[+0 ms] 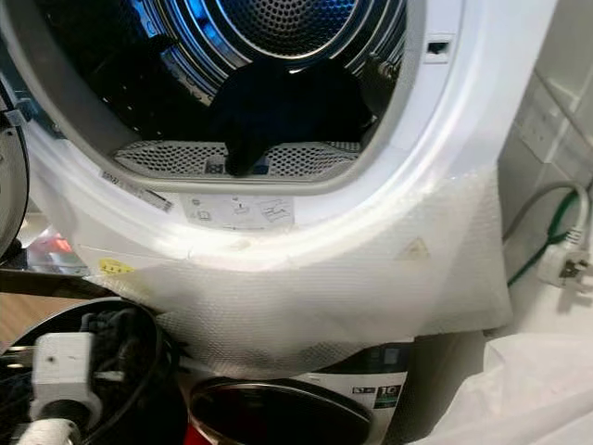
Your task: Clothes washing
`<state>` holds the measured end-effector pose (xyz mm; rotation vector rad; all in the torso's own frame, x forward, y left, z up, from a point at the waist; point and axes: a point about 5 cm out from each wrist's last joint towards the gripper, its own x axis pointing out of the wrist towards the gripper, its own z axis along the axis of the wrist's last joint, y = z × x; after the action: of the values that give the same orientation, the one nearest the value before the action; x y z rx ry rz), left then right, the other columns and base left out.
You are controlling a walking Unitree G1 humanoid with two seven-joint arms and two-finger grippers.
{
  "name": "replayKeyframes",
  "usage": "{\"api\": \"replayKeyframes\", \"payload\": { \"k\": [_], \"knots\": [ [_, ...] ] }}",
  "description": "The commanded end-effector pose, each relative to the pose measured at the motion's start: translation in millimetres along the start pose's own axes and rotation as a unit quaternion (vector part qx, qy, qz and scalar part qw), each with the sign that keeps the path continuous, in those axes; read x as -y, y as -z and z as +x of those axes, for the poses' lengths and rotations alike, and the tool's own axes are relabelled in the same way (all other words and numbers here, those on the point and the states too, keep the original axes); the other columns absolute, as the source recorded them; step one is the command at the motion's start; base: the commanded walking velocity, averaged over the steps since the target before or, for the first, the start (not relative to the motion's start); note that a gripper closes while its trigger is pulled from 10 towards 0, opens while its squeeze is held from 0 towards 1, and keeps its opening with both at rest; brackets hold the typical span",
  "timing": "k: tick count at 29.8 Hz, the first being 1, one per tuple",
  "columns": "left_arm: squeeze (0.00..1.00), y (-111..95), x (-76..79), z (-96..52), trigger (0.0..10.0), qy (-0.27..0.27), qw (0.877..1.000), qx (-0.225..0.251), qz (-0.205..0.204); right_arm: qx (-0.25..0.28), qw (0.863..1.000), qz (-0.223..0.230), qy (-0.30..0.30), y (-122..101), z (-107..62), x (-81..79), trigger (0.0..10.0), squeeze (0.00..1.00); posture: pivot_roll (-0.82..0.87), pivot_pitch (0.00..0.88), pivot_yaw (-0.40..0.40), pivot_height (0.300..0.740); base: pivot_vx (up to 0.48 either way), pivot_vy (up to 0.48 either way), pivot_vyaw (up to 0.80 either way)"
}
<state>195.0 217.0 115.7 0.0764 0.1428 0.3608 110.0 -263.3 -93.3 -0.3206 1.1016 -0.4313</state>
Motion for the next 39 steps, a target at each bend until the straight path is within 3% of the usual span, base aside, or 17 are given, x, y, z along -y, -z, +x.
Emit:
{"api": "replayKeyframes", "payload": {
  "k": [1,7,10,16,19,23,28,33,39],
  "knots": [
    [1.0,4.1,-6.5,0.2,10.0,-0.029,0.999,-0.017,-0.031,-0.006,1.0,-0.006,-0.007,1.6,-0.7,-3.5,10.0,0.0,0.14,0.0,0.064,0.74,0.0,0.0,0.0],
    [1.0,10.1,-6.3,-0.3,10.0,-0.052,0.996,-0.035,-0.058,-0.002,1.0,-0.007,-0.006,-2.2,0.2,-2.3,10.0,0.0,0.14,0.0,0.056,0.74,0.0,0.0,0.0],
    [1.0,24.3,-6.7,6.9,10.0,-0.072,0.987,-0.085,-0.116,0.006,1.0,-0.009,-0.004,-9.7,1.2,-2.8,10.0,0.0,0.13,0.0,0.048,0.74,0.0,0.0,0.0],
    [1.0,28.1,-5.8,8.3,10.0,-0.074,0.985,-0.097,-0.125,0.014,1.0,-0.009,-0.001,-15.7,2.1,-2.1,10.0,0.0,0.13,0.0,0.044,0.74,0.0,0.0,0.0],
    [1.0,37.4,-8.0,7.5,10.0,-0.109,0.971,-0.124,-0.176,0.018,1.0,-0.012,0.004,-18.0,3.3,2.0,10.0,0.0,0.13,0.0,0.035,0.74,0.0,0.0,0.0],
    [1.0,37.5,-4.9,4.9,10.0,-0.099,0.972,-0.126,-0.174,0.019,1.0,-0.015,0.007,-17.6,4.2,6.7,10.0,0.0,0.13,0.0,0.03,0.74,0.0,0.0,0.0],
    [1.0,48.3,-3.0,-4.5,10.0,-0.108,0.962,-0.155,-0.199,0.022,1.0,-0.017,0.01,-18.1,4.6,9.0,10.0,0.0,0.11,0.0,0.029,0.74,0.0,0.0,0.0],
    [1.0,54.4,6.0,3.5,10.0,-0.092,0.951,-0.176,-0.236,0.024,0.999,-0.02,0.011,-17.3,4.7,10.4,10.0,0.0,0.1,0.0,0.021,0.74,0.0,0.0,0.0],
    [1.0,57.4,12.9,14.2,10.0,-0.085,0.946,-0.191,-0.247,0.026,0.999,-0.022,0.016,-16.5,5.2,14.7,10.0,0.0,0.09,0.0,0.022,0.74,0.0,0.0,0.0]
  ]
}}
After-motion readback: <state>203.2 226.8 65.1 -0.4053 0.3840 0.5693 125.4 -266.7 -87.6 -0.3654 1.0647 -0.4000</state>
